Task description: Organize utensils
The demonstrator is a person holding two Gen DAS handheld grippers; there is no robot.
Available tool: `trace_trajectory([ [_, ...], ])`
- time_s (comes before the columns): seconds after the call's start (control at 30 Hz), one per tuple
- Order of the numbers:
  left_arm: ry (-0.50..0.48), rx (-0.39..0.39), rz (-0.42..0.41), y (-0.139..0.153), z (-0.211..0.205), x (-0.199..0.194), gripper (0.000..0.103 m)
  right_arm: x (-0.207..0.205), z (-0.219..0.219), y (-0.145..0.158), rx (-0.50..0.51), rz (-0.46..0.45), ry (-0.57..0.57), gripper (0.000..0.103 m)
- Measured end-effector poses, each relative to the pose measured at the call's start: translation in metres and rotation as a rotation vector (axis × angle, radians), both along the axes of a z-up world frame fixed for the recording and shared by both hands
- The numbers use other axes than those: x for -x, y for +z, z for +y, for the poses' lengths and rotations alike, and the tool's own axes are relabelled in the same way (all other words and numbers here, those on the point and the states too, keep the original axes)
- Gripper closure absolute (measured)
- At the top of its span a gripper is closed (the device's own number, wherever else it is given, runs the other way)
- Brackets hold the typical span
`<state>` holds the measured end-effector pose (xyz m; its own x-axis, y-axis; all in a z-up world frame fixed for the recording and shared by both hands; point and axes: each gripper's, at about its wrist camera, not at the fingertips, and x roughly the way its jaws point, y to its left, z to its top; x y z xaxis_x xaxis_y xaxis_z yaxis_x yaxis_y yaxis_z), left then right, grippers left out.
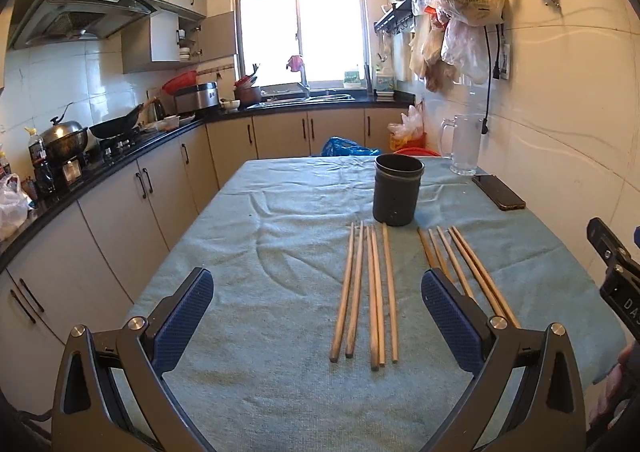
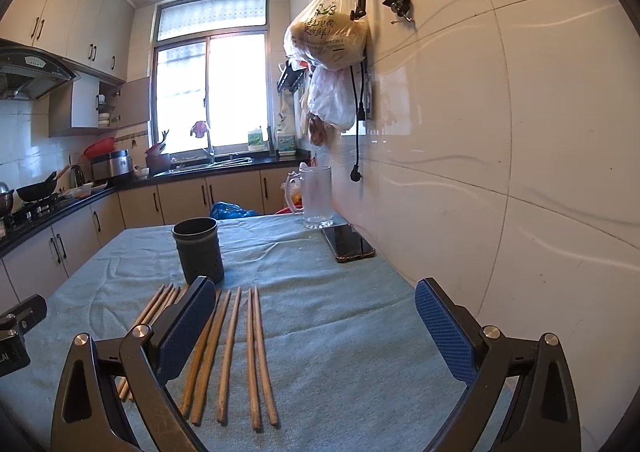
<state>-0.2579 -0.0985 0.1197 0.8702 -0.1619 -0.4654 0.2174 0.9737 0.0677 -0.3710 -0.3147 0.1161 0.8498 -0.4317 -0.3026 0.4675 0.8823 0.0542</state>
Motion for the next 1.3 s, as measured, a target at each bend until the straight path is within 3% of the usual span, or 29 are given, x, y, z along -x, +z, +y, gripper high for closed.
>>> trace_trajectory([
  [0.2, -0.010, -0.006, -0.001, -0.002, -0.001, 0.001, 0.000, -0.003, 0.001, -0.003, -0.010, 0.015, -0.004, 0.001],
  [0.77, -0.016, -0.012, 0.093, -0.024, 0.000, -0.025, 0.000, -0.029, -0.002, -0.022, -0.050, 0.100, 0.025, 0.001],
  [1.03, -0.003, -0.009, 0.166, -0.038, 0.004, -0.048, 0.000, -0.044, -0.006, -0.035, -0.066, 0.154, 0.032, 0.001],
  [1.3, -0.004, -0.047, 0.184, -0.038, 0.023, -0.081, 0.000, -0.064, -0.014, -0.042, -0.048, 0.224, 0.063, 0.001],
])
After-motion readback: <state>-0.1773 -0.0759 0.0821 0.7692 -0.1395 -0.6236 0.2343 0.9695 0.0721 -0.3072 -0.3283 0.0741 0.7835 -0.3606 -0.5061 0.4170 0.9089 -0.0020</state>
